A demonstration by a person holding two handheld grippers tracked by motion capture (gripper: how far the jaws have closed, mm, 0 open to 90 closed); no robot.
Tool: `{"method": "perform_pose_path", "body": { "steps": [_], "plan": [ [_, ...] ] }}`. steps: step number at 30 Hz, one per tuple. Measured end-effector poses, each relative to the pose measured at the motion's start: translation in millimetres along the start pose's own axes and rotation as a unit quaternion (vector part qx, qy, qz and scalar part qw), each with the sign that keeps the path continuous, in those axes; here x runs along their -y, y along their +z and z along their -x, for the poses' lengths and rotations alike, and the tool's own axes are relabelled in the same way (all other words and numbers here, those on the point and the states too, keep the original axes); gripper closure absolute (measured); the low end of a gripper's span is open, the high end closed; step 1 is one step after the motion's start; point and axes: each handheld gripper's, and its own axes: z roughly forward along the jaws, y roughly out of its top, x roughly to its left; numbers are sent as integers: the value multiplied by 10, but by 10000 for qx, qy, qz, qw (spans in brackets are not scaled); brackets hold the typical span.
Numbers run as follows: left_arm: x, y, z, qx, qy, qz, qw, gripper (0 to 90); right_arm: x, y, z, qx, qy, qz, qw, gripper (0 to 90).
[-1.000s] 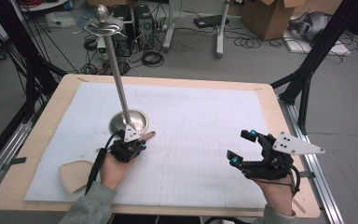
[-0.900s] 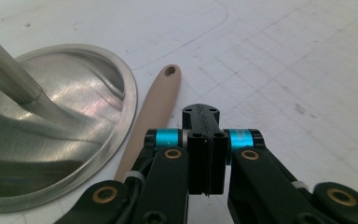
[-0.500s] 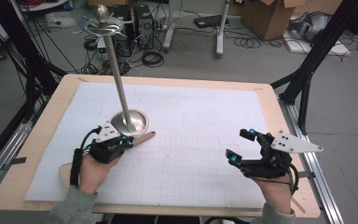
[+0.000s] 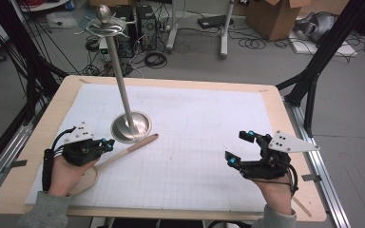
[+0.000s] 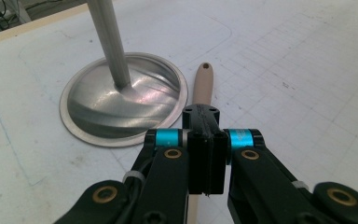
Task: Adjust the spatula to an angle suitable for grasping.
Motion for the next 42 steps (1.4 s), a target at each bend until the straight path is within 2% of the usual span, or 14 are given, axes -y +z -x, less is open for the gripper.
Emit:
{"method": "perform_pose_path", "body": {
  "steps": [7, 11, 15, 17, 21, 22, 25, 27, 28, 30, 33, 36, 39, 42],
  "plan": [
    [64, -144, -104, 236, 108, 289, 9992, 892, 10, 56, 8, -27, -1, -55, 10000, 159],
    [78, -182, -191, 446, 42, 246, 9987, 788, 15, 95, 18, -58, 10, -109, 9999, 159],
    [102, -172, -235, 519, -57, 245, 9983, 623, 15, 128, 16, -76, -40, -156, 9998, 159],
    [111, -152, -242, 491, -128, 235, 9984, 562, 13, 127, 3, -90, -7, -174, 9998, 159],
    [115, -118, -242, 521, 54, 283, 9982, 488, 18, 114, 6, -66, -37, -158, 9998, 159],
    [121, -103, -241, 529, 27, 339, 9980, 453, 22, 108, 4, -74, -13, -169, 9998, 159],
    [129, -74, -266, 639, 13, 210, 9977, 367, 26, 90, 4, -52, -17, -180, 9998, 159],
    [131, -71, -277, 635, 29, 82, 9979, 349, 27, 78, 6, -46, -21, -163, 9999, 159],
    [133, -69, -280, 704, 11, 102, 9975, 346, 27, 71, 6, -29, -17, -162, 9999, 159],
    [130, -71, -282, 681, 42, 91, 9976, 322, 29, 56, 6, -19, -6, -149, 9999, 159],
    [119, -76, -283, 784, 12, 145, 9968, 255, 30, 38, 1, 12, 16, -126, 9999, 159],
    [112, -87, -282, 757, 31, 200, 9969, 202, 31, 31, 0, 16, -21, -121, 9999, 160],
    [118, -81, -290, 738, -100, 223, 9970, 152, 32, 29, -2, 14, -24, -124, 9999, 159],
    [124, -72, -298, 727, -107, 224, 9970, 128, 28, 30, -8, 9, 0, -131, 9999, 159]
  ]
}}
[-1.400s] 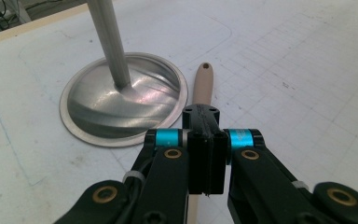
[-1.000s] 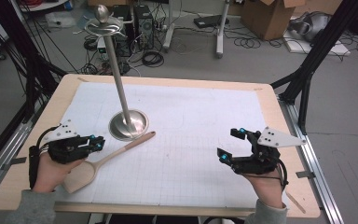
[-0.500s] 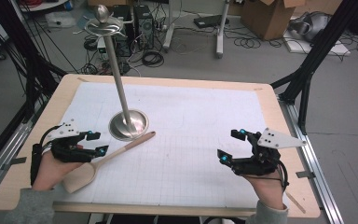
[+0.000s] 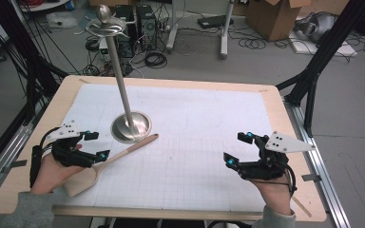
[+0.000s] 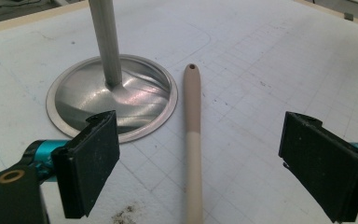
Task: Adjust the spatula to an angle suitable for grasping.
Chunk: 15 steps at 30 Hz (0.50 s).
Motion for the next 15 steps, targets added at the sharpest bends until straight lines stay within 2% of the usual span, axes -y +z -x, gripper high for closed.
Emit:
{"method": "perform_pose_path", "body": {
  "steps": [5, 12, 15],
  "plan": [
    [9, 19, -2, 7, 13, -14, 10000, 125, 6, 4, 11, -6, -14, -17, 10000, 159],
    [52, 93, -8, 10, 69, -182, 9998, 127, 2, 8, 5, 1, -18, -23, 10000, 159],
    [65, 137, 2, 87, 87, -252, 9996, 137, 6, 18, 8, -5, -17, -34, 10000, 159]
  ]
}}
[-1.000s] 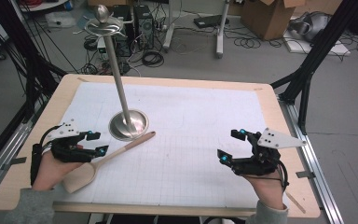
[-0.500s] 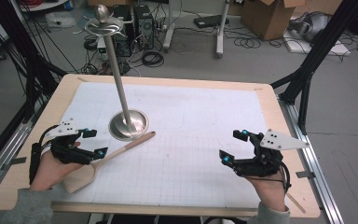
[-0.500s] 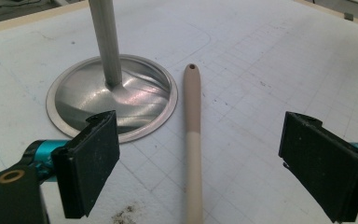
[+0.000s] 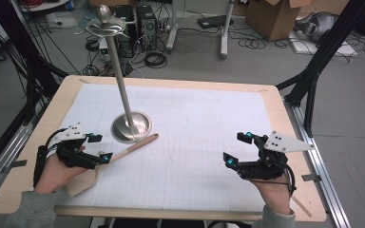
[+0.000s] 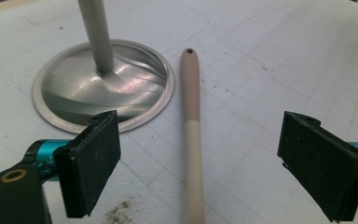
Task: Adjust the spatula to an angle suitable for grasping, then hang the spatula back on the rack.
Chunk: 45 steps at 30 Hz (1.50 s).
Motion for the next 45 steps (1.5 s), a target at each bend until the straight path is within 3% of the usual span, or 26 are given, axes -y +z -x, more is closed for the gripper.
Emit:
{"method": "perform_pose_path", "body": {
  "steps": [9, 14, 28, 39, 45],
  "plan": [
    [45, 108, 7, -39, -12, -218, 9998, 142, 0, -16, 8, 18, 24, 5, 10000, 160],
    [58, 169, 10, 3, -43, -469, 9989, 163, -6, -27, 4, -6, 22, 32, 10000, 159],
    [72, 285, -5, -85, 97, -650, 9978, 194, 12, -56, 4, 37, -3, 3, 10000, 159],
    [101, 356, -17, -179, 95, -1018, 9946, 277, 28, -127, 11, 101, 54, 50, 9999, 159],
    [101, 371, -12, -243, 65, -1042, 9942, 353, 29, -109, 4, 69, 48, -6, 10000, 159]
  ]
}}
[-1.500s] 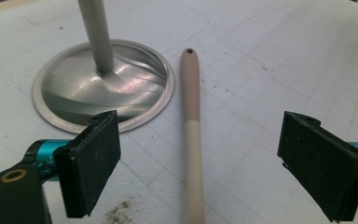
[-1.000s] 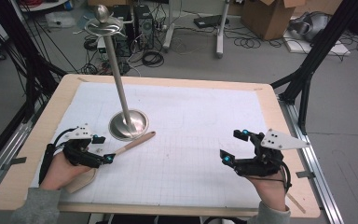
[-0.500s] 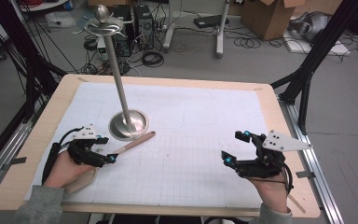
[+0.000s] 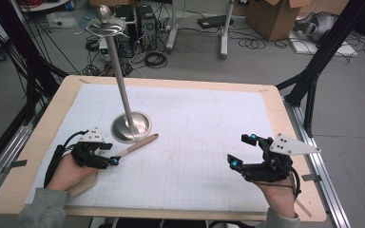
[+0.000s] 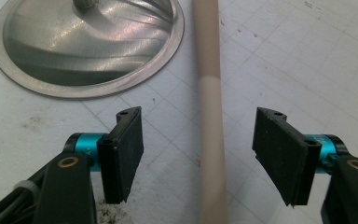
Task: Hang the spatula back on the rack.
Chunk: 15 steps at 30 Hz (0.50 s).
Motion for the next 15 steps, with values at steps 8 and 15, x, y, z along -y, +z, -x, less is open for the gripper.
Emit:
{"method": "perform_pose_path", "body": {
  "steps": [8, 15],
  "plan": [
    [-4, 41, 9, -119, 52, -135, 9998, 414, -20, 14, -38, -15, -61, -54, 10000, 159],
    [-4, 59, 4, -69, -246, -285, 9993, 441, -12, 19, -21, -6, -68, -73, 10000, 159]
  ]
}}
